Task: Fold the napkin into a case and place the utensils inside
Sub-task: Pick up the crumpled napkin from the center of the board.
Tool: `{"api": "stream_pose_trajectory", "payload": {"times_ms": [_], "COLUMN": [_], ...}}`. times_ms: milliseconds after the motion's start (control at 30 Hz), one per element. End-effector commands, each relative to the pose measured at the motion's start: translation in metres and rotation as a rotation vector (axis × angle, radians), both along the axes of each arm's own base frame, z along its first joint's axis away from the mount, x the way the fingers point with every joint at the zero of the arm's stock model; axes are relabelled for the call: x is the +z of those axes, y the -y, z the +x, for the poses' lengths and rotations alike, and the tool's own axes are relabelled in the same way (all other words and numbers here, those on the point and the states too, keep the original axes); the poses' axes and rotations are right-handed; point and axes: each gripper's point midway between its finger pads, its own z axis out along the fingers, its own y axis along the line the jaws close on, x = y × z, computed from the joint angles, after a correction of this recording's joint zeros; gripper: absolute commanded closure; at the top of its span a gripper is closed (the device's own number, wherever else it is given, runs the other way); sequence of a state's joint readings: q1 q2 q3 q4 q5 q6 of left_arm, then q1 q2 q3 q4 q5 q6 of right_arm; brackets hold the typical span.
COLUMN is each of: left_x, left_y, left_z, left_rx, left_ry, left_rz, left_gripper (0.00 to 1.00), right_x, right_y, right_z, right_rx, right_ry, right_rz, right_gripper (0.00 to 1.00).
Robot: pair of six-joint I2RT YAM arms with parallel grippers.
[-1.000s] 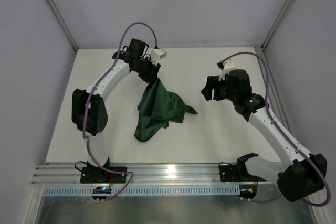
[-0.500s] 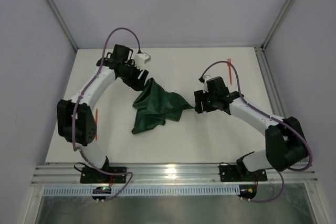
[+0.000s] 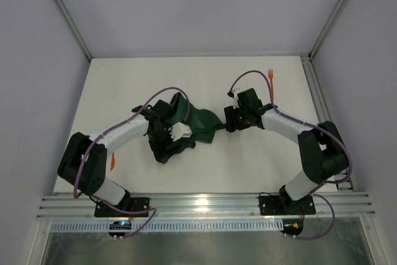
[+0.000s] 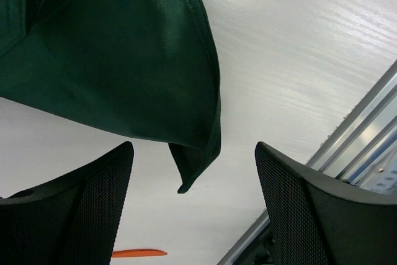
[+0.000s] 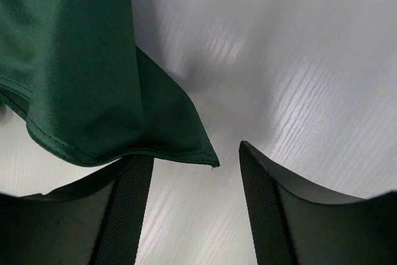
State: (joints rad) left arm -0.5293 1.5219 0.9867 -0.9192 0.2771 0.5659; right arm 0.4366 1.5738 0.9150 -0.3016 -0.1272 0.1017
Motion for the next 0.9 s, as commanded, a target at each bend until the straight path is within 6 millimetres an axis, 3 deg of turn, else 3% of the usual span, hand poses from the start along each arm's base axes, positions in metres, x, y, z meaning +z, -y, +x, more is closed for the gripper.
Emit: {"api": "stream_pose_trajectory", "payload": {"times_ms": [0, 133, 167, 200, 267, 300, 333, 467, 567, 600, 667, 700, 767, 800, 867], "left_x": [0.001, -0.018, -0.02, -0.024, -0.021, -0.016, -0.011, 0.041, 0.111, 0.14, 0.182, 0.206, 0.235, 0.251, 0.263], "left_y": [0.004, -0.002, -0.001, -0.005, -0.001, 0.0, 0.001, 0.007, -0.004, -0.023, -0.033, -0.05, -0.058, -0.073, -0.08], "left_z": [0.02, 0.012, 0.018, 0.022, 0.029, 0.031, 0.033, 0.05, 0.062, 0.07, 0.066, 0.065, 0.055, 0.056, 0.044], "left_rx": [-0.029, -0.051, -0.03, -0.013, 0.021, 0.038, 0.051, 0.166, 0.293, 0.37, 0.398, 0.453, 0.458, 0.502, 0.526], "left_ry": [0.107, 0.107, 0.128, 0.136, 0.153, 0.158, 0.168, 0.211, 0.237, 0.266, 0.316, 0.349, 0.404, 0.456, 0.485], "left_rz": [-0.009, 0.031, 0.035, 0.063, 0.056, 0.048, 0.038, -0.103, -0.286, -0.329, -0.429, -0.446, -0.493, -0.494, -0.491], "left_gripper": [0.18, 0.19, 0.22, 0.42, 0.71, 0.95, 1.0, 1.0, 1.0, 1.0, 1.0, 1.0, 1.0, 1.0, 1.0], "right_x": [0.016, 0.016, 0.016, 0.017, 0.027, 0.034, 0.042, 0.106, 0.146, 0.171, 0.194, 0.216, 0.236, 0.253, 0.267], "right_y": [-0.016, -0.021, -0.021, -0.021, -0.023, -0.025, -0.026, -0.031, -0.03, -0.028, -0.025, -0.021, -0.018, -0.014, -0.009], "right_z": [0.024, 0.03, 0.029, 0.03, 0.03, 0.029, 0.03, 0.022, 0.01, 0.0, -0.011, -0.022, -0.033, -0.044, -0.055], "right_rx": [0.03, 0.039, 0.04, 0.042, 0.049, 0.054, 0.057, 0.083, 0.097, 0.104, 0.113, 0.114, 0.118, 0.115, 0.111], "right_ry": [0.076, 0.081, 0.078, 0.078, 0.09, 0.097, 0.111, 0.194, 0.225, 0.249, 0.274, 0.304, 0.332, 0.354, 0.37], "right_rz": [0.043, 0.055, 0.057, 0.058, 0.072, 0.079, 0.092, 0.168, 0.203, 0.227, 0.254, 0.274, 0.3, 0.32, 0.341], "right_gripper": [0.41, 0.6, 0.73, 0.8, 0.96, 0.96, 0.96, 0.96, 0.96, 0.96, 0.96, 0.96, 0.96, 0.96, 0.96]}}
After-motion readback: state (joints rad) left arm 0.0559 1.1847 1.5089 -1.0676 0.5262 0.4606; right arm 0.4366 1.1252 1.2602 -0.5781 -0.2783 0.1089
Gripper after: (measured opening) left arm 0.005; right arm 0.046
